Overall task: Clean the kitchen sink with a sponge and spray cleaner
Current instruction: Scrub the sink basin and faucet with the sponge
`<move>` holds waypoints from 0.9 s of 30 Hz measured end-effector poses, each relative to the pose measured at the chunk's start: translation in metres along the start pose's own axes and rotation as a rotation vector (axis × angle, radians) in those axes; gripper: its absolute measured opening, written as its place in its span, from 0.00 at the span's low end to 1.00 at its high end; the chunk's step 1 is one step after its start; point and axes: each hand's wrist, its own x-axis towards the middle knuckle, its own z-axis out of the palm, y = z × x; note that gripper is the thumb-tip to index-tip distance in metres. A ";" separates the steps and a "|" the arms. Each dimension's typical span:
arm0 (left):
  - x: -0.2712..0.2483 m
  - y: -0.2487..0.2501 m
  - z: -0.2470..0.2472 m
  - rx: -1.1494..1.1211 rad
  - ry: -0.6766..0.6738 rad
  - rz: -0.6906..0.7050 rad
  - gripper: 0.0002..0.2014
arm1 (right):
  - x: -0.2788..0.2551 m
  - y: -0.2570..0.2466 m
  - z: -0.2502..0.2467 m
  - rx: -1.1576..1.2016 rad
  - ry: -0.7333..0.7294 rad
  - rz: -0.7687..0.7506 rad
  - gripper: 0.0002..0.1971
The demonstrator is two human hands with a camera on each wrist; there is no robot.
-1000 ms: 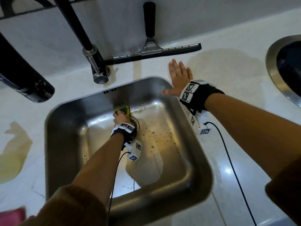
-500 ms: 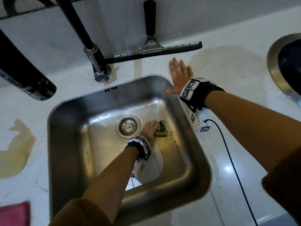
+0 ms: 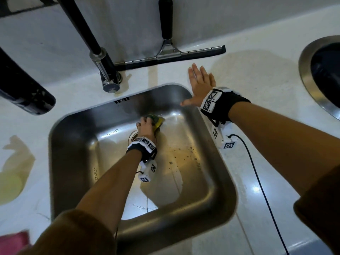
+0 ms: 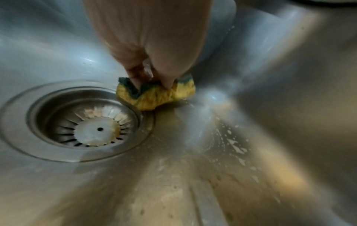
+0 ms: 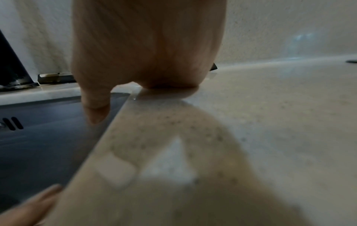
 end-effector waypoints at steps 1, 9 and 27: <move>0.000 0.007 0.002 0.011 -0.032 0.033 0.16 | 0.001 0.000 0.000 -0.006 -0.003 0.003 0.60; -0.041 0.000 0.027 0.145 -0.211 0.281 0.12 | 0.002 0.002 0.002 0.028 0.000 0.000 0.60; -0.152 0.016 0.032 0.147 -0.840 0.501 0.10 | -0.011 -0.006 -0.008 0.037 -0.029 0.018 0.59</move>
